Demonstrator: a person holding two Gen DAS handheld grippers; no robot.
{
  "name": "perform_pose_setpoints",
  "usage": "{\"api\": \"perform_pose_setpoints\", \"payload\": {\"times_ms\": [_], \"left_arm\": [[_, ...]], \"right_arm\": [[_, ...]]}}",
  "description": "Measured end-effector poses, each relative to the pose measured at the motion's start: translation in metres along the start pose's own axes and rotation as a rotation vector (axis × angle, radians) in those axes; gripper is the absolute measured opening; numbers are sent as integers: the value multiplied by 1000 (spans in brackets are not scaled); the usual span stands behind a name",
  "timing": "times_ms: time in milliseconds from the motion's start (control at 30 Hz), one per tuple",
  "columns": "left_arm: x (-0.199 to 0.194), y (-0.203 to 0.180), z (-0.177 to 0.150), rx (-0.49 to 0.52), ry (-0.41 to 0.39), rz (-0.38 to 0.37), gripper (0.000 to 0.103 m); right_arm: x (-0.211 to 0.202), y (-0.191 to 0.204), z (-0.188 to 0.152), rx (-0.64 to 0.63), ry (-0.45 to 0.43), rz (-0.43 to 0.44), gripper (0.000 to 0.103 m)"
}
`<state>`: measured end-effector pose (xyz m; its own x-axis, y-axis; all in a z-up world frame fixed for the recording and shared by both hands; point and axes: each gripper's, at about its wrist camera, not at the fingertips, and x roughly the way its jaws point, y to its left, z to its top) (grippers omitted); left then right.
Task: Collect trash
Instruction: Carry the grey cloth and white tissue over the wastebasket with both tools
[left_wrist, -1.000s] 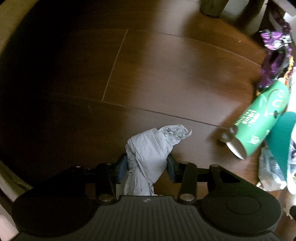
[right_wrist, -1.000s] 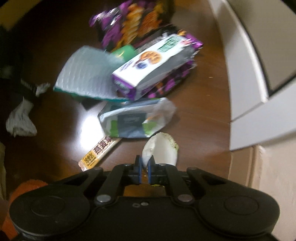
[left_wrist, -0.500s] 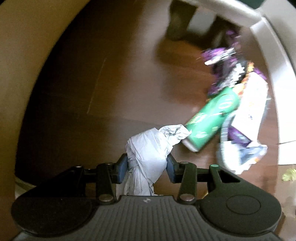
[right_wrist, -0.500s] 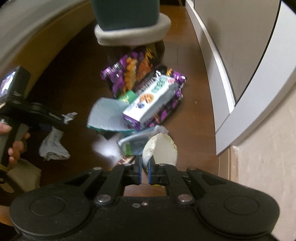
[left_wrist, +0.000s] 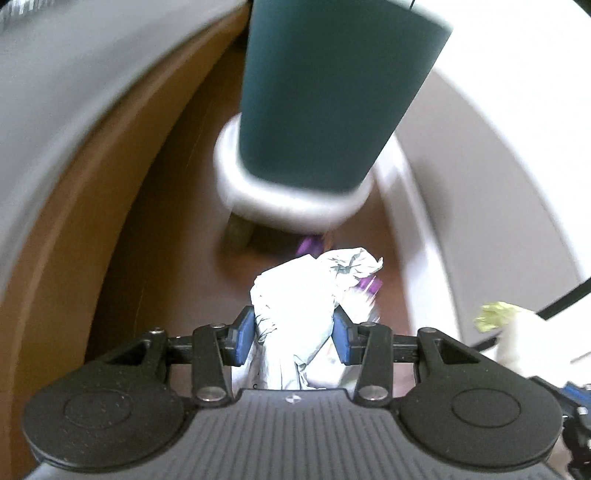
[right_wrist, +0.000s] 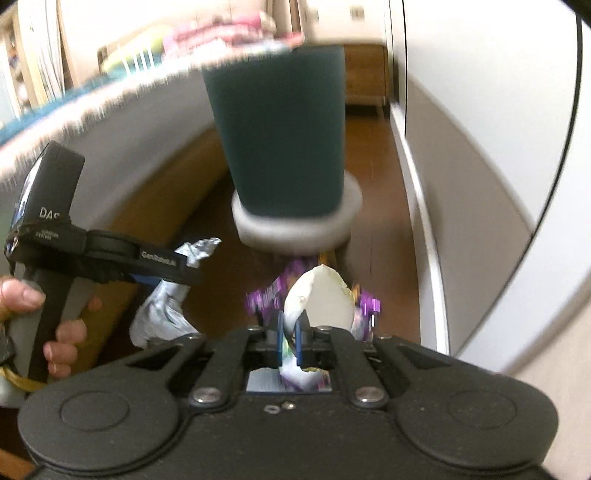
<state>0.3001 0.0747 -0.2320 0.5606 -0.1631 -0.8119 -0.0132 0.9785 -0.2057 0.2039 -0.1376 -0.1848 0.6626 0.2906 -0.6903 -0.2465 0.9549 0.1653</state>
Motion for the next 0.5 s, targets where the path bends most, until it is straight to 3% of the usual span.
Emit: {"api": "perform_pose_setpoints", "payload": {"times_ms": [267,500], "left_arm": [[-76,-33,85,34,-213,-55,42],[-93,-53,153,72,-308,-60,42]], "right_arm": [[-28,15,84,-30,-214,0,5],[-24,25,158,-59,-328,12,5]]}}
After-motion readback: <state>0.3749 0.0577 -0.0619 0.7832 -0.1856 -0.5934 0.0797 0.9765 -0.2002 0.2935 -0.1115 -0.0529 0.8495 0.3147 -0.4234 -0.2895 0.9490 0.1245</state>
